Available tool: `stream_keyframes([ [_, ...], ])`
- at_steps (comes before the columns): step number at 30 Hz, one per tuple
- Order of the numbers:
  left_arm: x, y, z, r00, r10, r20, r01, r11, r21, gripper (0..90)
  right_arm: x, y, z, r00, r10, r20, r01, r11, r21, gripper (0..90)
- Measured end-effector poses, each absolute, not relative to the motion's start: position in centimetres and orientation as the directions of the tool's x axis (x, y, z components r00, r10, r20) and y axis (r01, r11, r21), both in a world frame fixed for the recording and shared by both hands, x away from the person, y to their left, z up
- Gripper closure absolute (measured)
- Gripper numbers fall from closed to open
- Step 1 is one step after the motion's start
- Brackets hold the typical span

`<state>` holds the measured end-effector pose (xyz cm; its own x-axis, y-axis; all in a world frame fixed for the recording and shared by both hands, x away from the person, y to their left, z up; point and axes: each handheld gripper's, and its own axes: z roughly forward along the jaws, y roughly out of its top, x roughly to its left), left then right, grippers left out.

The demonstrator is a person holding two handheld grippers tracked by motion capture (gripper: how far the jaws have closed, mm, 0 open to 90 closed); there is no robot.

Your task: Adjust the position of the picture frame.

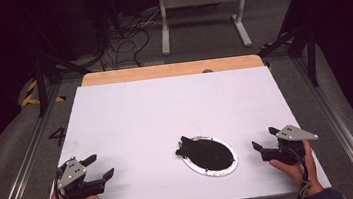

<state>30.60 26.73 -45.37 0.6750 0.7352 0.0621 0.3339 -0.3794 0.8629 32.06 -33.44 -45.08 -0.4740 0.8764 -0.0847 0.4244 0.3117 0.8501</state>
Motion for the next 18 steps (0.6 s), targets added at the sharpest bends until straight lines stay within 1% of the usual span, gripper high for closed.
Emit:
stream_keyframes([
  [3, 30.8, 26.5, -45.4, 0.684, 0.726, 0.065, 0.332, -0.389, 0.859, 33.5, 32.0, -33.5, -45.2, -0.473, 0.877, -0.088, 0.431, 0.317, 0.845, 20.5],
  [4, 30.8, 26.4, -45.4, 0.69, 0.72, 0.067, 0.33, -0.396, 0.857, 33.5, 32.0, -33.5, -45.1, -0.473, 0.877, -0.086, 0.43, 0.315, 0.846, 21.3],
  [6, 30.9, 26.3, -45.5, 0.7, 0.711, 0.074, 0.322, -0.406, 0.855, 37.8, 31.9, -33.5, -45.0, -0.467, 0.881, -0.078, 0.43, 0.303, 0.85, 23.0],
  [8, 31.0, 26.2, -45.4, 0.708, 0.702, 0.076, 0.312, -0.408, 0.858, 45.3, 31.8, -33.5, -45.0, -0.475, 0.877, -0.076, 0.431, 0.306, 0.849, 26.2],
  [10, 31.3, 26.1, -45.2, 0.72, 0.69, 0.074, 0.305, -0.41, 0.859, 56.0, 31.6, -33.4, -45.0, -0.492, 0.867, -0.074, 0.434, 0.318, 0.843, 34.2],
  [13, 32.0, 25.6, -44.6, 0.736, 0.673, 0.08, 0.287, -0.416, 0.863, 72.8, 31.2, -33.1, -44.9, -0.536, 0.842, -0.056, 0.44, 0.336, 0.833, 53.5],
  [15, 32.7, 25.1, -43.8, 0.744, 0.664, 0.079, 0.275, -0.411, 0.869, 82.1, 31.0, -32.6, -44.9, -0.561, 0.826, -0.059, 0.443, 0.36, 0.821, 63.4],
  [17, 33.5, 24.5, -43.2, 0.761, 0.646, 0.062, 0.265, -0.397, 0.879, 89.7, 30.6, -31.9, -45.0, -0.603, 0.795, -0.064, 0.432, 0.392, 0.812, 74.0],
  [18, 34.0, 24.1, -42.9, 0.767, 0.638, 0.064, 0.259, -0.4, 0.879, 90.0, 30.5, -31.6, -45.0, -0.621, 0.781, -0.066, 0.427, 0.407, 0.808, 78.4],
])
